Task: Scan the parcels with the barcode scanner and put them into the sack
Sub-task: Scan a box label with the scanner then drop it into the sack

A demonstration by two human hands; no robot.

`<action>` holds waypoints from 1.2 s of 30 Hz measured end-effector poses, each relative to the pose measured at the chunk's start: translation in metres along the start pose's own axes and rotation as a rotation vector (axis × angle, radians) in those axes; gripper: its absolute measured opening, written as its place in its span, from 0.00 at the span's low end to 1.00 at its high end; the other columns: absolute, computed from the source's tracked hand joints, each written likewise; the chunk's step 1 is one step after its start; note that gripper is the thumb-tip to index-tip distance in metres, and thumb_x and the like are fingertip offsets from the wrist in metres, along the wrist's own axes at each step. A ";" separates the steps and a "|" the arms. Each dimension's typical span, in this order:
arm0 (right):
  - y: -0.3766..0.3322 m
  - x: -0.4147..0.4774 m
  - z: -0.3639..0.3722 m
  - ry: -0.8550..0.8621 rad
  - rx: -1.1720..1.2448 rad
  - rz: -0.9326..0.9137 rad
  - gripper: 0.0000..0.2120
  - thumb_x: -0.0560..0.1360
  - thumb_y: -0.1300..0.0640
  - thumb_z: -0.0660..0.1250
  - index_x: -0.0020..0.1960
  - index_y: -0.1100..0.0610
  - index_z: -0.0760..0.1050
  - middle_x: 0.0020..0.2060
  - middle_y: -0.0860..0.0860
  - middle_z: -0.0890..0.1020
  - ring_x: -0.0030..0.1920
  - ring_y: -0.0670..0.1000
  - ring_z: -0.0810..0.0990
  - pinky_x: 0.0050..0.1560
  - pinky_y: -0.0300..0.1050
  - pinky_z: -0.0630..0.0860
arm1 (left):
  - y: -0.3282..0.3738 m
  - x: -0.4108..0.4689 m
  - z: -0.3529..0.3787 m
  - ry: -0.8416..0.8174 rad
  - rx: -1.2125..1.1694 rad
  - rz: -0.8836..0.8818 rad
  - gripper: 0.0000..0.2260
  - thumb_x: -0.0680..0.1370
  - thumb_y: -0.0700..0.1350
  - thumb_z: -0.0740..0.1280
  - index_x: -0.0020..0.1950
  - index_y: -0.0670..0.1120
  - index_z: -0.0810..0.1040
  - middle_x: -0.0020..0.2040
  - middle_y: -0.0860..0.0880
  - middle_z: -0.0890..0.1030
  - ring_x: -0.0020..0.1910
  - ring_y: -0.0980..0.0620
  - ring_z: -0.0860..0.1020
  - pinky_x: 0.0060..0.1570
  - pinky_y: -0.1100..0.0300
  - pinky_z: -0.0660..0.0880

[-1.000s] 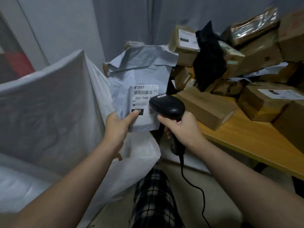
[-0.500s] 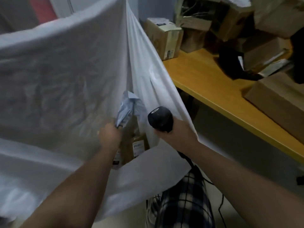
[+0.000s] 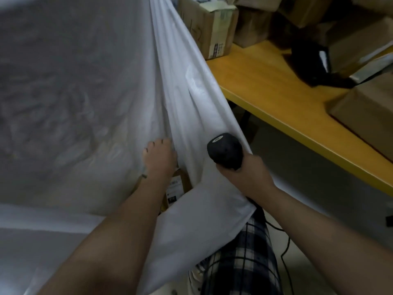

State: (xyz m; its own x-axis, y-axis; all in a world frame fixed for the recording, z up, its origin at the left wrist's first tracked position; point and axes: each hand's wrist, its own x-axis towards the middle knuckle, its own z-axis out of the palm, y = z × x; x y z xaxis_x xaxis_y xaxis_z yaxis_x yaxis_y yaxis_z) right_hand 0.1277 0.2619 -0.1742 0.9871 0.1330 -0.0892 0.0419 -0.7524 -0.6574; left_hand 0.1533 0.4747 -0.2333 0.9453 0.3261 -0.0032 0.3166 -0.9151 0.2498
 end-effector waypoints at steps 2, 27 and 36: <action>0.000 -0.010 -0.011 0.045 0.070 -0.005 0.15 0.72 0.49 0.73 0.35 0.53 0.70 0.28 0.48 0.76 0.33 0.49 0.77 0.33 0.43 0.69 | 0.020 -0.014 -0.017 0.085 -0.130 0.048 0.16 0.80 0.49 0.62 0.68 0.49 0.71 0.64 0.47 0.74 0.62 0.45 0.70 0.61 0.52 0.63; 0.109 -0.181 -0.257 0.661 0.715 0.145 0.09 0.75 0.56 0.71 0.38 0.58 0.76 0.25 0.53 0.76 0.23 0.48 0.75 0.26 0.38 0.73 | 0.327 -0.152 -0.117 -0.055 0.158 1.037 0.47 0.67 0.75 0.61 0.79 0.54 0.50 0.79 0.47 0.51 0.78 0.45 0.47 0.75 0.46 0.41; 0.121 -0.194 -0.246 0.572 0.854 0.147 0.03 0.76 0.56 0.69 0.44 0.55 0.77 0.29 0.56 0.77 0.27 0.50 0.76 0.29 0.42 0.75 | 0.295 -0.166 -0.112 0.243 0.288 1.227 0.41 0.70 0.61 0.71 0.76 0.48 0.58 0.76 0.45 0.62 0.74 0.44 0.61 0.72 0.48 0.56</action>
State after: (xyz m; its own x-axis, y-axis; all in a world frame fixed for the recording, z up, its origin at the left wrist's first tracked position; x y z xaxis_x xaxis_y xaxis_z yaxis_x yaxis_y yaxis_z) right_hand -0.0202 -0.0140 -0.0524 0.9088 -0.4172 0.0103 0.0117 0.0009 -0.9999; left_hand 0.0811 0.1774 -0.0512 0.5992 -0.7562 0.2628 -0.7130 -0.6534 -0.2542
